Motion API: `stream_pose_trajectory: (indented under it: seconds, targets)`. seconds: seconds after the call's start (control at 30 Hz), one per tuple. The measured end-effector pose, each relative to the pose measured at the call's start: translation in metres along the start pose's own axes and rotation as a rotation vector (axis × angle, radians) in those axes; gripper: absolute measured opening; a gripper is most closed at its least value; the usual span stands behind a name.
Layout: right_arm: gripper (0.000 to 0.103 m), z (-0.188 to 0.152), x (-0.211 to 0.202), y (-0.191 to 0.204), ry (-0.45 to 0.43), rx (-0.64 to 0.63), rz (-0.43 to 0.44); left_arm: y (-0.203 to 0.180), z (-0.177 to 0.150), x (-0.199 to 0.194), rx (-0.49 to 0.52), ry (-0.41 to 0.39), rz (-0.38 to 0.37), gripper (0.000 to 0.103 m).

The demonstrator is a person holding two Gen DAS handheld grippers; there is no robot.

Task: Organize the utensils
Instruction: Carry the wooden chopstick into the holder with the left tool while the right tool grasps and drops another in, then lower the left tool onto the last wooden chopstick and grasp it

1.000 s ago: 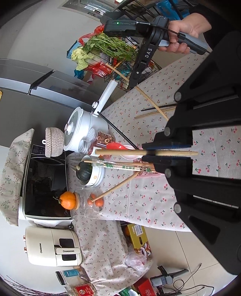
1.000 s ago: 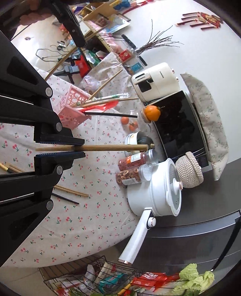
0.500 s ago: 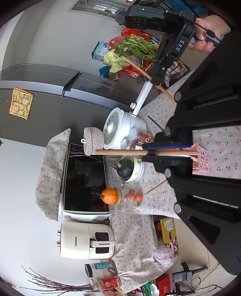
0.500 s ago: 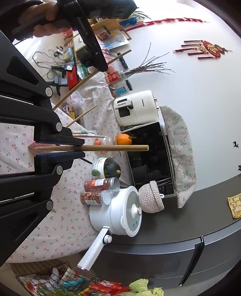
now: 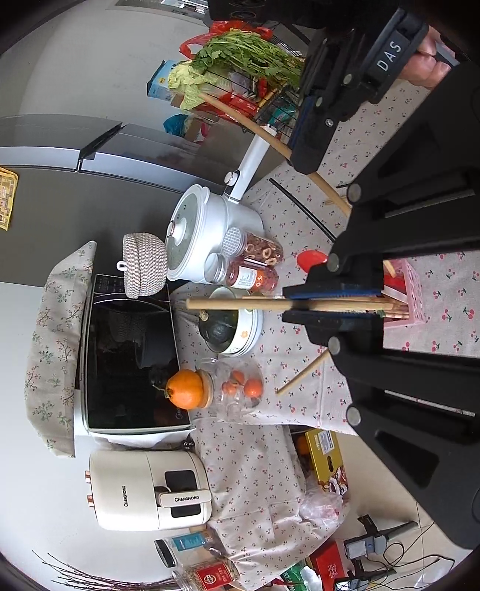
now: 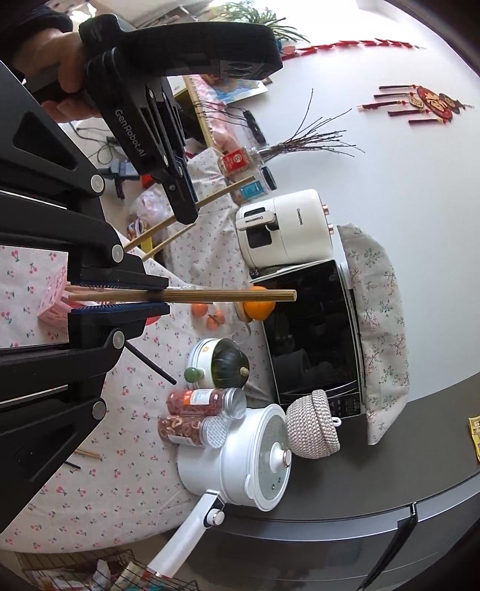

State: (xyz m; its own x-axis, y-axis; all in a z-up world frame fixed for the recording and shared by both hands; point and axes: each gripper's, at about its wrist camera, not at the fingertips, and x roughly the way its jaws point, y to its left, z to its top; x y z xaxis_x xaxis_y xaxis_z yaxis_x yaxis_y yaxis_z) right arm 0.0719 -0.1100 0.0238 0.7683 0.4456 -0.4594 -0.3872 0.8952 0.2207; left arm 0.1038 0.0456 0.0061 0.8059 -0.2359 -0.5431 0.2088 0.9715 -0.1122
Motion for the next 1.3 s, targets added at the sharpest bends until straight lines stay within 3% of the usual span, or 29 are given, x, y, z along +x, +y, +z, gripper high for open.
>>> stream_pose_trajectory:
  seconds: [0.13,0.33,0.37,0.47,0.53,0.73,0.93,1.13,1.3]
  targets:
    - [0.007,-0.006,0.021,-0.005,0.057,0.023,0.006,0.002,-0.005,0.014,-0.007,0.059,-0.002,0.007]
    - [0.008,-0.012,0.038,-0.017,0.097,0.071,0.012,0.006,-0.006,0.021,-0.032,0.078,0.005,0.01]
    - [0.01,-0.012,0.037,-0.019,0.1,0.084,0.005,0.006,-0.006,0.021,-0.04,0.083,0.01,0.013]
    - [0.021,-0.007,0.024,-0.025,0.071,0.116,0.021,0.007,-0.007,0.016,-0.058,0.077,0.008,0.037]
    - [0.034,-0.001,0.01,-0.028,0.031,0.131,0.034,0.005,-0.007,0.009,-0.06,0.065,0.011,0.053]
    - [0.054,0.007,-0.026,-0.04,-0.037,0.162,0.038,-0.001,-0.011,-0.003,-0.074,0.067,0.018,0.081]
    - [0.075,0.001,-0.045,-0.044,-0.017,0.106,-0.036,-0.012,-0.028,-0.005,-0.065,0.114,0.09,0.095]
    - [0.084,-0.014,-0.059,-0.05,0.015,0.072,-0.084,-0.026,-0.041,-0.006,-0.051,0.16,0.073,0.098]
    - [0.086,-0.029,-0.064,-0.063,0.063,0.071,-0.148,-0.042,-0.054,0.0,-0.027,0.214,0.05,0.1]
